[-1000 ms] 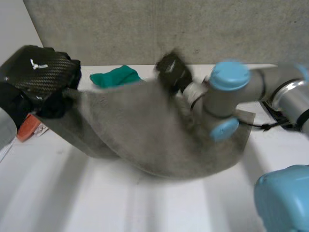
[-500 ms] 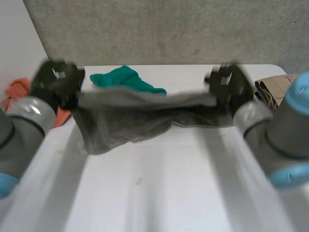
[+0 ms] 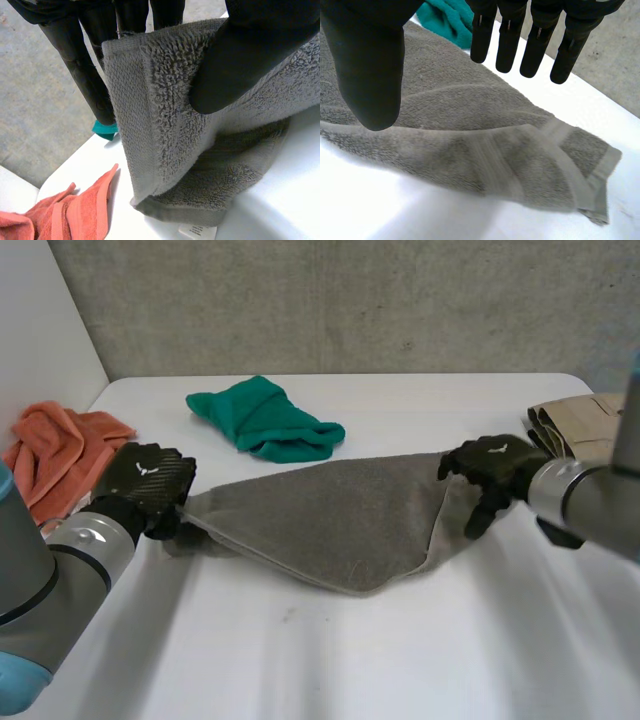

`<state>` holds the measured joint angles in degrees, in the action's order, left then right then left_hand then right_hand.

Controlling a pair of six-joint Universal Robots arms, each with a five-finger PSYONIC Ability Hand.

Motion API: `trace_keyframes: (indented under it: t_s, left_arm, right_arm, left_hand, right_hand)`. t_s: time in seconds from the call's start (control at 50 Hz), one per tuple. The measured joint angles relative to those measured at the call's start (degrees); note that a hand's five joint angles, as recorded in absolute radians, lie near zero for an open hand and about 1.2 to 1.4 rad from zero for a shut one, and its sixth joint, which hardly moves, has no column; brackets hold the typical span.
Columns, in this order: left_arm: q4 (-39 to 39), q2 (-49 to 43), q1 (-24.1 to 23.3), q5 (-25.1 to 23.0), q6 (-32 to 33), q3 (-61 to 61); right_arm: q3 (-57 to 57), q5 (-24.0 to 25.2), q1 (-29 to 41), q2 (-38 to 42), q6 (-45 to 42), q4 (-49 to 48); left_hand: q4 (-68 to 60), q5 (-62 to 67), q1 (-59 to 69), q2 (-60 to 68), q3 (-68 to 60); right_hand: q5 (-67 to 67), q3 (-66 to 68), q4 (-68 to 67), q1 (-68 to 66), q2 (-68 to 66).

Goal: Fold the laundry.

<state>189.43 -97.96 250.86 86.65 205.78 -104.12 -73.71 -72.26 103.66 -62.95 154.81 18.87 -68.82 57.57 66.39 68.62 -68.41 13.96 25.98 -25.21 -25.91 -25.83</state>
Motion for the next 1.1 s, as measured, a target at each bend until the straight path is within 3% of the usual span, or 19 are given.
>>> trace_keyframes:
  t_s: [0.12, 0.3, 0.58, 0.68, 0.78, 0.9, 1.0, 1.1]
  left_arm:
    - [-0.18, 0.21, 0.53, -0.21, -1.52, -0.55]
    - [-0.42, 0.56, 0.6, -0.28, -2.64, -0.81]
    - [-0.64, 1.92, 0.58, -0.32, -3.12, -0.86]
    - [-0.73, 1.94, 0.84, -0.14, -3.09, -0.78]
    - [-1.77, 3.01, 1.67, 0.05, -2.88, -0.27]
    - [-5.44, 8.23, 4.11, -0.15, -2.96, 2.66]
    - [-10.83, 15.51, 6.55, -0.88, -3.17, 8.58]
    - [-15.9, 20.94, 8.18, -1.89, -3.18, 14.77]
  right_arm:
    - [6.33, 2.46, -2.65, 2.79, -12.68, 6.23]
    - [12.95, 0.12, -2.36, 12.27, -31.71, 0.66]
    - [23.66, -1.34, -1.83, 26.6, -36.63, -3.18]
    - [25.74, -1.68, -1.35, 28.42, -35.62, -4.97]
    - [24.49, -3.34, -1.58, 24.62, -31.3, -6.79]
    - [16.46, -4.1, -4.81, 8.63, -25.33, -5.44]
    - [12.7, -3.2, -9.96, -5.24, -25.2, 0.13]
    - [12.96, -1.59, -13.55, -14.14, -25.68, 8.78]
  left_hand:
    - [0.0, 0.0, 0.0, 0.0, 0.0]
    - [0.0, 0.0, 0.0, 0.0, 0.0]
    - [0.0, 0.0, 0.0, 0.0, 0.0]
    - [0.0, 0.0, 0.0, 0.0, 0.0]
    - [0.0, 0.0, 0.0, 0.0, 0.0]
    - [0.0, 0.0, 0.0, 0.01, 0.0]
    - [0.0, 0.0, 0.0, 0.01, 0.0]
    - [-0.01, 0.0, 0.0, 0.01, 0.0]
  right_hand:
    - [0.0, 0.0, 0.0, 0.0, 0.0]
    - [0.0, 0.0, 0.0, 0.0, 0.0]
    - [0.61, 0.44, -0.56, -0.43, -0.46]
    - [36.6, 35.31, -35.87, -34.99, -36.32]
    - [42.12, 41.64, -42.95, -37.96, -41.43]
    - [42.12, 41.82, -43.14, -37.96, -41.43]
    - [42.12, 41.85, -43.19, -37.96, -41.43]
    - [42.12, 41.85, -43.21, -37.96, -41.43]
